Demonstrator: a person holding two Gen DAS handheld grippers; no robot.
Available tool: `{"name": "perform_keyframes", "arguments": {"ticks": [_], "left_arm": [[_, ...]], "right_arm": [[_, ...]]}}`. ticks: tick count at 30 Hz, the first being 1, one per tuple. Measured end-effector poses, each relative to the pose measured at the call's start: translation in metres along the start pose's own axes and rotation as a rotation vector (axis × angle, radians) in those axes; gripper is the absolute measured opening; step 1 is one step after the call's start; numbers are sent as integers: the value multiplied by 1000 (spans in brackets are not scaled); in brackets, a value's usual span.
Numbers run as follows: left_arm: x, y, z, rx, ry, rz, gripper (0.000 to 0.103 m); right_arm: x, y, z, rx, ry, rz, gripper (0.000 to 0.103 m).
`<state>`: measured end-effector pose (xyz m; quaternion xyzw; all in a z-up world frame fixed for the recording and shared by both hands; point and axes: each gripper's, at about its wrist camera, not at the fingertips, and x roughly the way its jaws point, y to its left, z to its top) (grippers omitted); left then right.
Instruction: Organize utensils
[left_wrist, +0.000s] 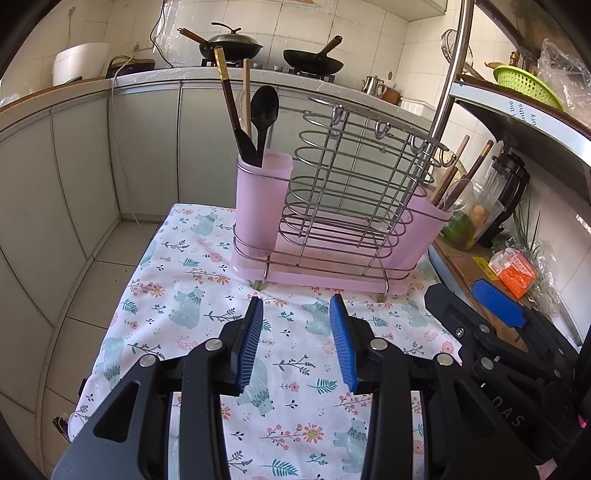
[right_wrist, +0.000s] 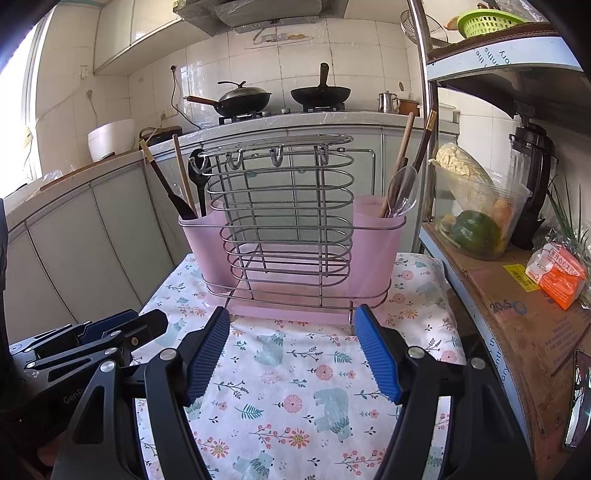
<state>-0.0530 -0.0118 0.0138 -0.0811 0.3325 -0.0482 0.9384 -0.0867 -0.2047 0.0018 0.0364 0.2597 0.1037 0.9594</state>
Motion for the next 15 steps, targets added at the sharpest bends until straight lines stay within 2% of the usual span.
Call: {"name": "perform_keyframes", "arguments": {"ticks": [15], "left_arm": [[17,5,-3,-2,34,5,38]], "right_arm": [[18,-3,-2,5,36,-7,69]]}}
